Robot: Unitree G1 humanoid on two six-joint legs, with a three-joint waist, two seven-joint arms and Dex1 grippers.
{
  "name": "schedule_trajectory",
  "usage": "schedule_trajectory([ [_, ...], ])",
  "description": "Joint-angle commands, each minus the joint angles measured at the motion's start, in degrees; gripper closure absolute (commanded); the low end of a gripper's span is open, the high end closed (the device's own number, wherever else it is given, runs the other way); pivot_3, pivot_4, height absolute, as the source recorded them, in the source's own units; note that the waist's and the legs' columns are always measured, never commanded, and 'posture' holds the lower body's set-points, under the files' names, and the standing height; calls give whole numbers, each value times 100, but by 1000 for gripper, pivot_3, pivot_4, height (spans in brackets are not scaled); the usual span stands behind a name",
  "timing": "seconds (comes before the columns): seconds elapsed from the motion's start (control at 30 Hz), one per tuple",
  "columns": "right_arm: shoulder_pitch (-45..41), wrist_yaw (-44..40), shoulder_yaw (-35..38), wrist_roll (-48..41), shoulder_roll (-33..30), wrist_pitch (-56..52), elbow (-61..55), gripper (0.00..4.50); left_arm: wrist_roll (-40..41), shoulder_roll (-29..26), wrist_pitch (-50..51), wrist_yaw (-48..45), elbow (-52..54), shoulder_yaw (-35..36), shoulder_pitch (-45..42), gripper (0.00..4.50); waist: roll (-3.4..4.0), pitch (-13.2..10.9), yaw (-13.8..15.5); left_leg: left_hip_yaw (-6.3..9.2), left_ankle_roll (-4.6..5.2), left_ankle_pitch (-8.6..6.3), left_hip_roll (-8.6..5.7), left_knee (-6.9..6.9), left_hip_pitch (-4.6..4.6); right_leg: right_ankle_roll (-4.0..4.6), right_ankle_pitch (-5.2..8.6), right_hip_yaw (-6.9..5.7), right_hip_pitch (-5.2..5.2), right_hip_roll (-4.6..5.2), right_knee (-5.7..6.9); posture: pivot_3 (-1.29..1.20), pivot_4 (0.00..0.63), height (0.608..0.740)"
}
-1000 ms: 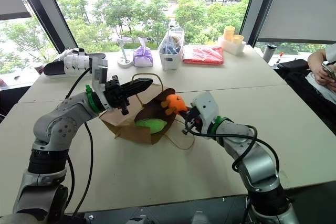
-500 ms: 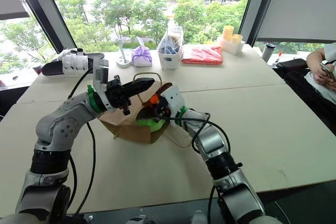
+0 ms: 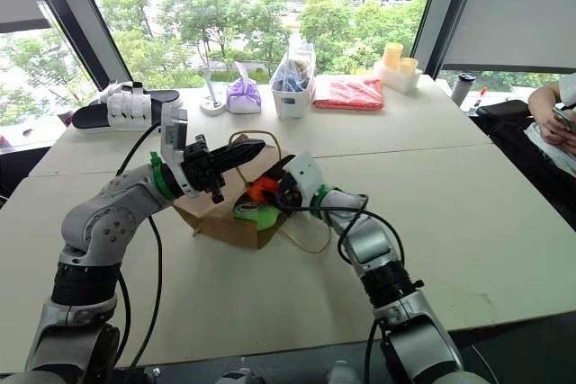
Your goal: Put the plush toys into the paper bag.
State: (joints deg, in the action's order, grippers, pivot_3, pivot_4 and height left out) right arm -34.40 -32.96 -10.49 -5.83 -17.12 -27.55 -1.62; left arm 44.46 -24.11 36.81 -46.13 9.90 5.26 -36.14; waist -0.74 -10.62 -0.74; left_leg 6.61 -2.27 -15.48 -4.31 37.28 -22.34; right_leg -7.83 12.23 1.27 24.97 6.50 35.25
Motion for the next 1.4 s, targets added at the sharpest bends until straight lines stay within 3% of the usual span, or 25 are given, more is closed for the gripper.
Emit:
schedule_trajectory([
  [0.03, 448, -177, 410, -298, -496, -620, -1326, 810, 33, -2, -83, -23, 143, 48, -110, 4500, -1, 0, 7, 1, 1, 0, 0, 0, 0, 0, 0, -2, -1, 0, 0, 0, 150, 740],
  [0.27, 1274, -55, 608, -407, -792, -1077, -1466, 810, 18, 61, -92, -57, 83, 10, -140, 4500, -2, 1, -27, -5, 25, -13, 1, 0, 6, 2, -1, 0, -6, -2, 1, 0, 150, 740],
  [0.57, 1205, 190, 185, 52, -665, -518, -467, 810, 25, 47, -77, -26, 179, 25, -91, 4500, -2, 1, -10, -6, 22, -10, 1, 3, 6, 3, -1, 0, -7, -2, 0, 0, 150, 740],
  [0.7, 1068, 226, 35, 217, -635, -382, -160, 2031, 21, 51, -78, 12, 225, 27, -67, 4500, -2, 1, -12, -6, 17, -8, 1, 5, 6, 3, -1, 0, -9, -2, 0, 0, 150, 740],
  [0.8, 1001, 200, -25, 234, -622, -368, -40, 3670, 10, 59, -95, 45, 242, 38, -55, 4500, -2, 1, -12, -5, 15, -7, 1, 4, 7, 3, -2, 0, -9, -2, 1, 0, 150, 740],
  [0.87, 989, 195, -41, 235, -627, -354, -7, 4458, 13, 65, -95, 69, 268, 40, -40, 4500, -2, 1, -1, -5, 13, -6, 1, 5, 7, 3, -2, 0, -10, -2, 0, 0, 150, 740],
  [1.03, 696, 170, 541, -324, -608, -1107, -591, 4458, 26, 89, -187, 195, 264, 170, -92, 4500, -2, 1, 1, -3, 14, -6, 1, 7, 7, 3, -2, -1, -12, -2, 0, 0, 150, 740],
  [1.2, -175, -48, 1374, -1225, -998, -2288, -1725, 4458, 1, 143, -316, 250, -130, 297, -574, 4500, -1, 0, 2, -1, 15, -7, 1, 8, 2, 3, -2, -1, -7, -2, 0, 0, 150, 740],
  [1.4, -865, -104, 1554, -1475, -1562, -2709, -1962, 4458, -286, 243, -646, 136, -826, 170, -965, 4500, -5, 3, 7, 0, 21, -10, 1, 3, 5, 3, -2, -8, -14, -1, -6, 0, 150, 740],
])
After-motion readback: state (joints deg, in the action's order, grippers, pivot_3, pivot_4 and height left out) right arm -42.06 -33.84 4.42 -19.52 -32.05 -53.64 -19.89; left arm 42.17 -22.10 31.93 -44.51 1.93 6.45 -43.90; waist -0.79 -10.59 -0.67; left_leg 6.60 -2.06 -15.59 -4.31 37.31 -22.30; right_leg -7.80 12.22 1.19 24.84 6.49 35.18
